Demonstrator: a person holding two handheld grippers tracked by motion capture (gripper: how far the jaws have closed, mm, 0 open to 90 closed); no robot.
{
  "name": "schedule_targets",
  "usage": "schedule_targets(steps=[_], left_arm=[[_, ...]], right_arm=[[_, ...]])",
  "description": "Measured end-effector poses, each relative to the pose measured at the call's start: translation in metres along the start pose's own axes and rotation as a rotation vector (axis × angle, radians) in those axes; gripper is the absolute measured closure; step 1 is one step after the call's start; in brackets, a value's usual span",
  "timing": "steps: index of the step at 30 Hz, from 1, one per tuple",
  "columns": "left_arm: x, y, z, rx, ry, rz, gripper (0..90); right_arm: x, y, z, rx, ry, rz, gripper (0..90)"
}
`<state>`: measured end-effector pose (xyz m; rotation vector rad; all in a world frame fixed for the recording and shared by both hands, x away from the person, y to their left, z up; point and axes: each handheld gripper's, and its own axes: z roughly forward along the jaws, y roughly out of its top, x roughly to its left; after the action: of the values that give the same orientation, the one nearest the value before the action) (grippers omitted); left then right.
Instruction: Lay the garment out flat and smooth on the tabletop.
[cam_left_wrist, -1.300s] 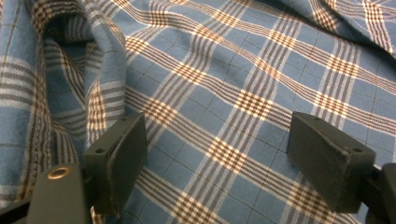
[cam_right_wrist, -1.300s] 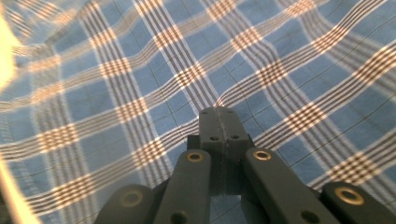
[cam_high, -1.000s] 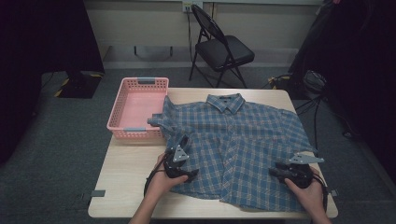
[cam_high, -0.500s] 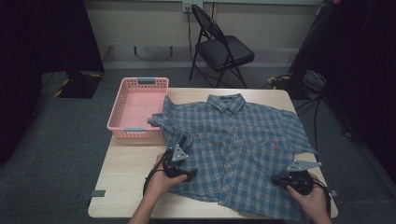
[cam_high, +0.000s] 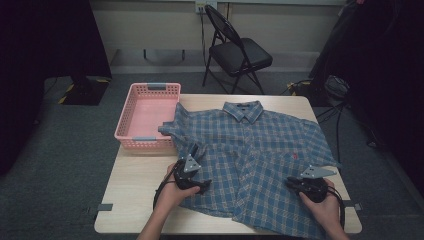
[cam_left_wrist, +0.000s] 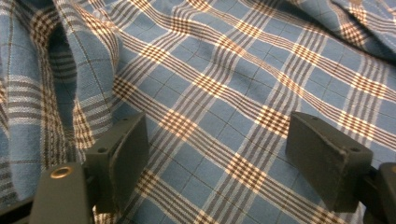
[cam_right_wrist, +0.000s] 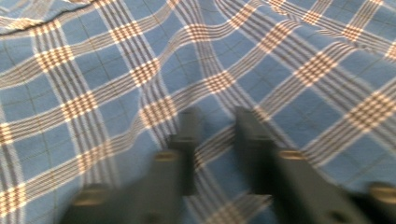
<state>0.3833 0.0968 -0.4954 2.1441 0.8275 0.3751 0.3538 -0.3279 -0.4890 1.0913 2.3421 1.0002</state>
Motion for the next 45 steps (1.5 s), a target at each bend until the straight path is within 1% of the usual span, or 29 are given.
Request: schedule_targets(steps=[1, 2, 5, 8, 9, 11, 13, 14, 16, 17, 18, 19, 20, 21, 22, 24, 26, 27, 29, 30, 31, 32, 34, 36, 38, 40, 42, 44, 45], left_arm=[[0.000, 0.000, 0.000, 0.000, 0.000, -0.001, 21.1], [0.000, 0.000, 0.000, 0.000, 0.003, 0.000, 21.2], [-0.001, 0.001, -0.001, -0.004, 0.003, -0.004, 21.2], [-0.001, 0.001, -0.001, -0.002, 0.002, -0.004, 21.2], [-0.001, 0.001, -0.001, -0.002, 0.002, -0.004, 21.2], [0.000, 0.000, -0.001, -0.001, 0.000, -0.003, 21.2], [0.000, 0.000, -0.001, -0.003, 0.000, -0.005, 21.4], [0.001, 0.000, -0.001, -0.002, -0.001, -0.006, 21.5], [0.000, 0.000, -0.001, 0.000, 0.001, -0.005, 21.4], [0.000, 0.000, 0.000, 0.001, 0.001, -0.006, 21.4], [0.000, 0.001, 0.000, 0.001, 0.002, -0.008, 21.4], [0.000, 0.001, 0.000, 0.003, 0.002, -0.006, 21.4], [-0.001, 0.001, 0.001, 0.004, 0.001, -0.005, 21.4], [-0.001, 0.001, 0.001, 0.004, 0.000, -0.003, 21.4], [-0.001, 0.001, 0.001, 0.004, -0.001, -0.004, 21.4], [-0.001, 0.000, 0.002, 0.004, -0.002, -0.006, 21.4], [-0.001, 0.000, 0.002, 0.006, -0.004, -0.008, 21.4], [-0.001, -0.001, 0.003, 0.006, -0.004, -0.008, 21.4], [-0.001, 0.000, 0.002, 0.006, -0.004, -0.006, 21.4], [-0.001, 0.000, 0.002, 0.006, -0.004, -0.004, 21.4], [-0.001, 0.000, 0.003, 0.008, -0.003, -0.004, 21.4], [-0.001, 0.000, 0.002, 0.008, -0.001, -0.002, 21.4], [-0.001, 0.000, 0.002, 0.009, -0.003, -0.002, 21.4], [-0.001, 0.000, 0.002, 0.008, -0.005, -0.004, 21.4], [-0.001, 0.000, 0.002, 0.008, -0.004, -0.007, 21.4], [-0.001, 0.000, 0.003, 0.009, -0.004, -0.007, 21.5], [-0.001, 0.000, 0.003, 0.009, -0.004, -0.007, 21.4], [-0.001, 0.000, 0.003, 0.008, -0.003, -0.008, 21.4], [-0.001, 0.000, 0.003, 0.009, -0.004, -0.007, 21.4]], right_arm=[[-0.001, -0.001, 0.001, 0.007, 0.013, -0.003, 89.5], [-0.002, -0.001, 0.001, -0.001, 0.027, 0.000, 90.0], [-0.001, 0.000, 0.001, 0.007, 0.029, 0.005, 90.0], [-0.003, 0.000, -0.001, 0.019, 0.073, 0.029, 90.0], [-0.003, 0.000, -0.001, 0.019, 0.073, 0.029, 90.0], [-0.002, -0.002, -0.005, 0.011, 0.122, 0.055, 90.0], [0.000, -0.005, -0.011, 0.012, 0.156, 0.059, 90.0], [0.002, -0.008, -0.018, 0.009, 0.163, 0.053, 90.0], [0.002, -0.009, -0.020, 0.002, 0.162, 0.060, 90.0], [0.000, -0.011, -0.024, -0.024, 0.124, 0.066, 90.0], [-0.002, -0.011, -0.025, -0.033, 0.098, 0.057, 89.0], [-0.007, -0.011, -0.025, -0.060, 0.077, 0.072, 72.6], [-0.010, -0.010, -0.022, -0.083, 0.053, 0.100, 59.5], [-0.012, -0.009, -0.019, -0.087, 0.046, 0.100, 56.4], [-0.014, -0.006, -0.014, -0.084, 0.064, 0.101, 54.6], [-0.011, -0.002, -0.004, -0.086, 0.098, 0.118, 47.3], [-0.006, 0.002, 0.008, -0.049, 0.081, 0.085, 47.1], [-0.003, 0.003, 0.012, -0.054, 0.079, 0.074, 47.2], [0.003, 0.006, 0.013, -0.032, 0.041, 0.015, 54.3], [0.005, 0.007, 0.013, -0.021, 0.018, -0.007, 60.1], [0.007, 0.008, 0.012, -0.019, 0.008, -0.016, 67.6], [0.009, 0.009, 0.012, -0.015, -0.004, -0.041, 75.4], [0.011, 0.009, 0.011, -0.011, -0.022, -0.071, 80.7], [0.011, 0.009, 0.010, -0.023, -0.019, -0.066, 86.9], [0.009, 0.010, 0.008, -0.033, -0.005, -0.043, 87.5], [0.008, 0.011, 0.006, -0.049, 0.002, -0.040, 87.5], [0.006, 0.011, 0.001, -0.075, 0.025, -0.009, 87.8], [0.005, 0.011, -0.004, -0.095, 0.043, 0.006, 88.9], [0.004, 0.011, -0.007, -0.115, 0.064, 0.025, 88.9]])
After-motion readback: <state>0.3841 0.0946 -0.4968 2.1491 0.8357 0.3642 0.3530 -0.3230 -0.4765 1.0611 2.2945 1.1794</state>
